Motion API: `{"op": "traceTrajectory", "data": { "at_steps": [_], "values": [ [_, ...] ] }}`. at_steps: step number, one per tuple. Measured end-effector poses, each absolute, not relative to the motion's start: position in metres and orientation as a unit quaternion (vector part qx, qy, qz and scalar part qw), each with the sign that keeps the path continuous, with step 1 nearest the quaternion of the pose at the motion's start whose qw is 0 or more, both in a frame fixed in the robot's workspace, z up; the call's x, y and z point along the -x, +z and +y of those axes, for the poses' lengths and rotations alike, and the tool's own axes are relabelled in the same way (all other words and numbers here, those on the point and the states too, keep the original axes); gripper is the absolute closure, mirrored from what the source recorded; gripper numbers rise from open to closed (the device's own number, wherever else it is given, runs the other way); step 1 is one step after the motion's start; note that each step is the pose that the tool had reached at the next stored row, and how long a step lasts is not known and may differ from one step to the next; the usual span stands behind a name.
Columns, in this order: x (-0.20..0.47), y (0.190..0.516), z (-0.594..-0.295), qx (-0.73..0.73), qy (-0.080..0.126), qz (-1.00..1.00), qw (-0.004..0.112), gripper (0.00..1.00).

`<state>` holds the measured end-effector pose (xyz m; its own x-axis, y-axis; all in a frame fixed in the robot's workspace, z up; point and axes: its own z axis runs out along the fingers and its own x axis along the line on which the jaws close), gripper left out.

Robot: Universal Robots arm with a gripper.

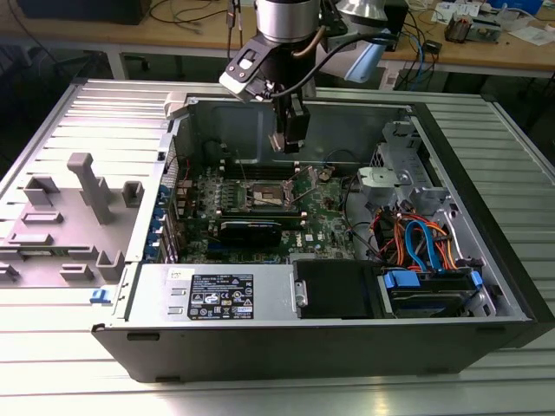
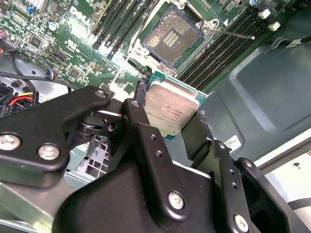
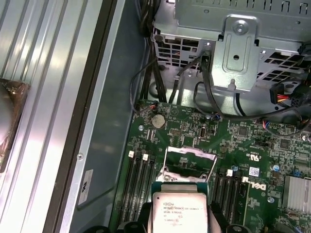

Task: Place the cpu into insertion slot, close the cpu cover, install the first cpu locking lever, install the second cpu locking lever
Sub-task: 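Place the cpu into insertion slot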

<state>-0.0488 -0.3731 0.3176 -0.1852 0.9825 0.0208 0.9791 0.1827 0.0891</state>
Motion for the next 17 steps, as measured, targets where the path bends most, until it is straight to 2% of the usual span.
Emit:
{"op": "traceTrajectory", "data": {
  "at_steps": [17],
  "values": [
    [0.0519, 0.3133, -0.3733, -0.643, 0.041, 0.765, 0.021, 0.46]
  ]
}}
